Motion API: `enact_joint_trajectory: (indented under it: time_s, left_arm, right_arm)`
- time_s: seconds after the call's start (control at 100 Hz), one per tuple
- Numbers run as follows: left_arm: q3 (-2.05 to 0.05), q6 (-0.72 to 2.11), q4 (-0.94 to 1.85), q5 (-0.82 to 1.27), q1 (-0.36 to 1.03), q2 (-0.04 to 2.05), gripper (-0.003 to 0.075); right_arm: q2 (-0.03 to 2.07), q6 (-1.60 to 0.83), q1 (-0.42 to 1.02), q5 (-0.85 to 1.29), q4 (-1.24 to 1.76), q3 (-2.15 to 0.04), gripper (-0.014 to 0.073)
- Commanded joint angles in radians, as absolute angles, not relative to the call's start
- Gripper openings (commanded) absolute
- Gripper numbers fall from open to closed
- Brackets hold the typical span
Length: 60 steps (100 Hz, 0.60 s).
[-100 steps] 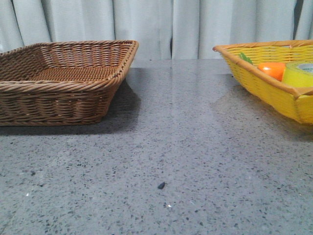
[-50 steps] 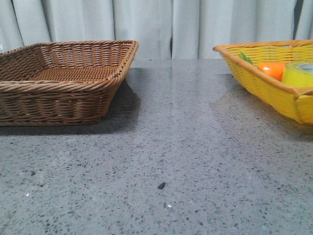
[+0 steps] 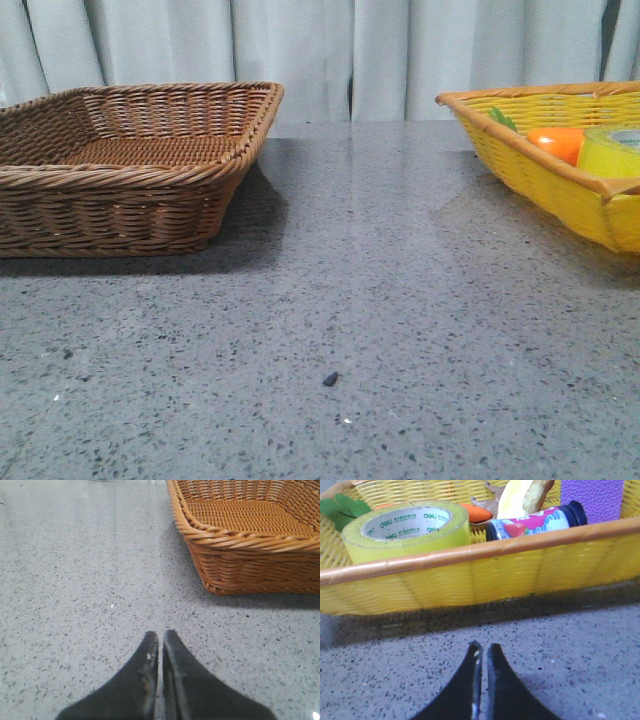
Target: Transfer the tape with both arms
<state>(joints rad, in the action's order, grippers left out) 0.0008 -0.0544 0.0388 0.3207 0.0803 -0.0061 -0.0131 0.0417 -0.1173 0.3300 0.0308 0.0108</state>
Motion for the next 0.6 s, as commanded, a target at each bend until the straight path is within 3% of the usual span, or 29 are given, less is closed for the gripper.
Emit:
enact_joint_trajectory:
  time_s: [0.0,0.23,0.59]
  left_arm:
    - [0.012,-0.058,0.038,0.204,0.080,-0.036,-0.0021]
    - [0.012,-0.058,0.038,0.075,0.080,-0.036,-0.0021]
    - [0.012,-0.058,0.038,0.070,0.080,-0.036,-0.0021]
  right_arm:
    - [-0.029,0.036,-0.124,0.307,0.032,0.031,-0.0074]
    - [-0.029,0.036,-0.124,0.201,0.032,0.031,-0.0074]
    - [-0.029,0.036,-0.124,0.145,0.032,0.031,-0.0074]
